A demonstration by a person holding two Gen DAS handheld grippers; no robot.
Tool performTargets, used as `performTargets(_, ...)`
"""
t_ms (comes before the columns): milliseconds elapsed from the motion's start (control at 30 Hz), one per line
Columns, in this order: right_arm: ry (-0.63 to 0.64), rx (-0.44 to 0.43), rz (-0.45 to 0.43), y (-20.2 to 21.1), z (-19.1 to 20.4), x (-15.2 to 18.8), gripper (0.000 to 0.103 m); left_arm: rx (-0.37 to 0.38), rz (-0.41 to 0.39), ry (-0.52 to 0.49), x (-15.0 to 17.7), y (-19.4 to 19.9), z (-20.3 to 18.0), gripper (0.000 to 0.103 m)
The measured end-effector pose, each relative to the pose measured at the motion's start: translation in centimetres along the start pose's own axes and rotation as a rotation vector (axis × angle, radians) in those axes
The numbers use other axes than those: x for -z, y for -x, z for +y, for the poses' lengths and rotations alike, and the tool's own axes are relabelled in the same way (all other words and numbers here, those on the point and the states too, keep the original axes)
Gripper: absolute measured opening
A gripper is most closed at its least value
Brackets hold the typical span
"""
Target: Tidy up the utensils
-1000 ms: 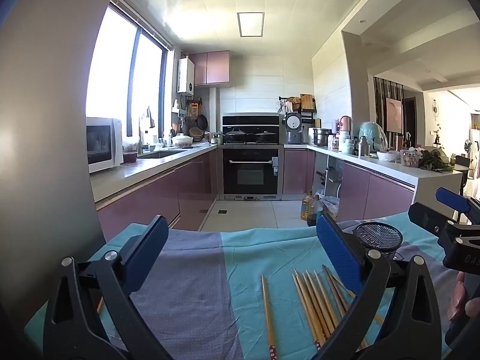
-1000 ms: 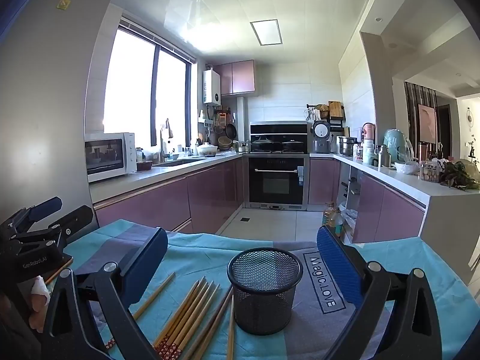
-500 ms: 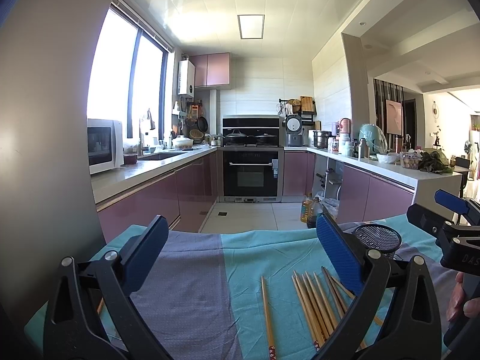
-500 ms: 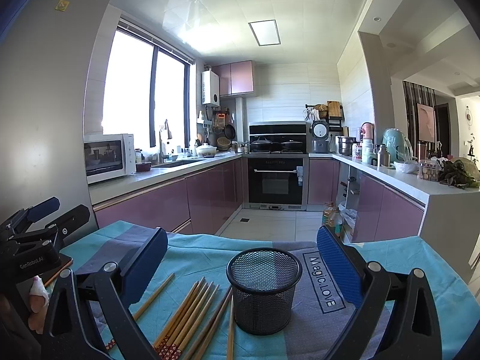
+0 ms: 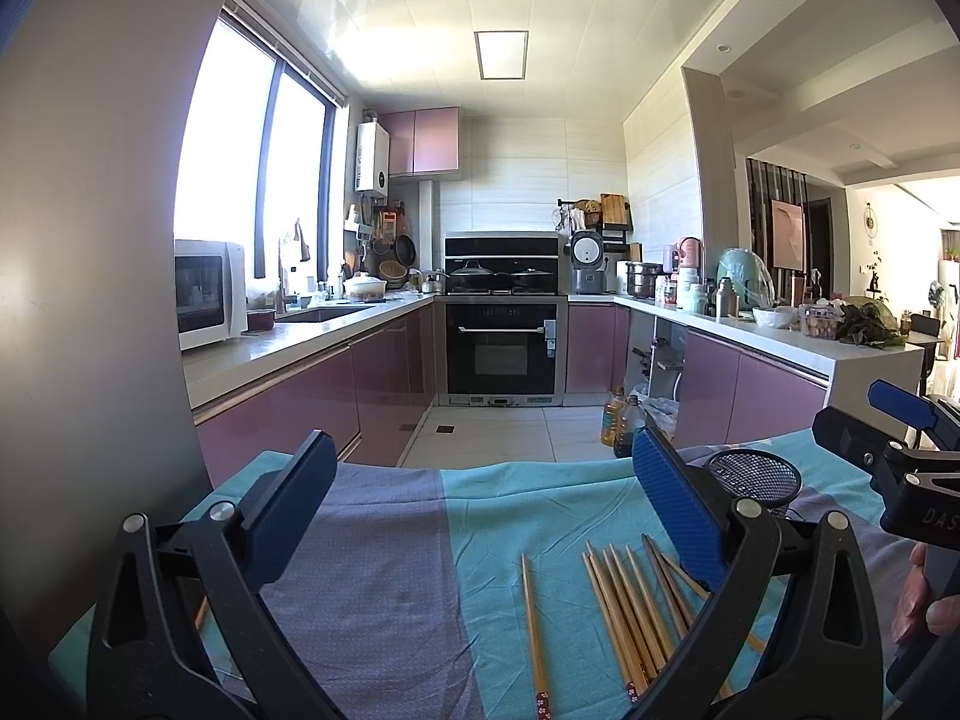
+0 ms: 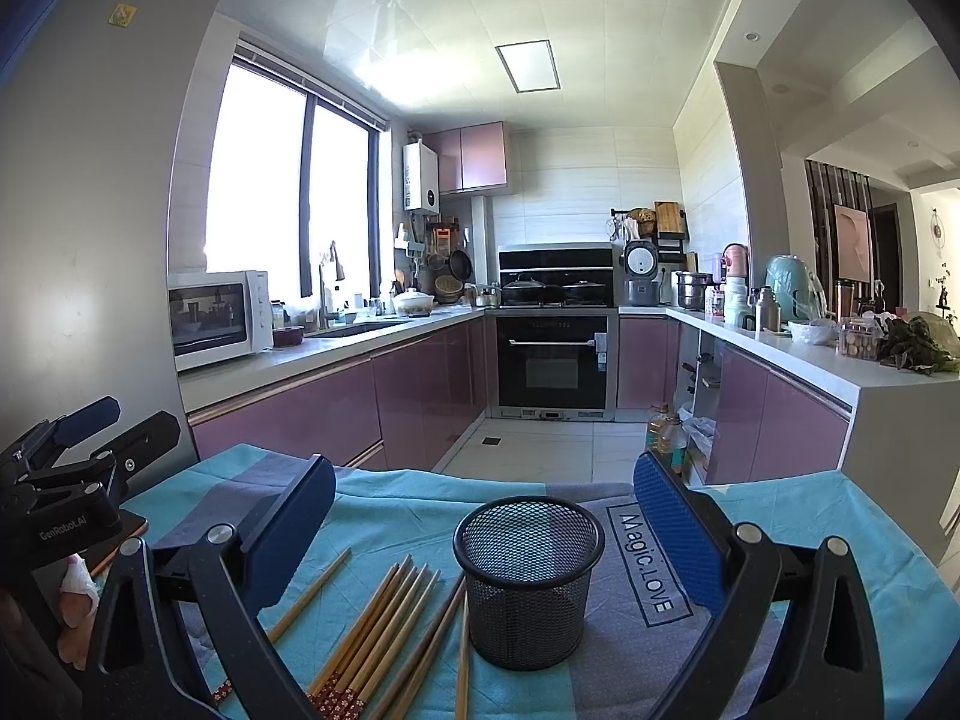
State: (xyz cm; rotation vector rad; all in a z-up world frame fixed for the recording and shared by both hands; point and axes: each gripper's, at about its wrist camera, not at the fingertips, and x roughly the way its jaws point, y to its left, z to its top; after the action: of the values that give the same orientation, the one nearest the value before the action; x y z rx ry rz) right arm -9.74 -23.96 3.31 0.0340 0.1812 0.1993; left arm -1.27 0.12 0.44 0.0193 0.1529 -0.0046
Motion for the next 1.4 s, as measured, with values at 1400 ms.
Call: performTargets(1400,-0.015,-0.015,0.002,-0.37,-0.24,0.2,0.096,0.002,0.002,-0.002,0.05,-0.12,-0.01,0.097)
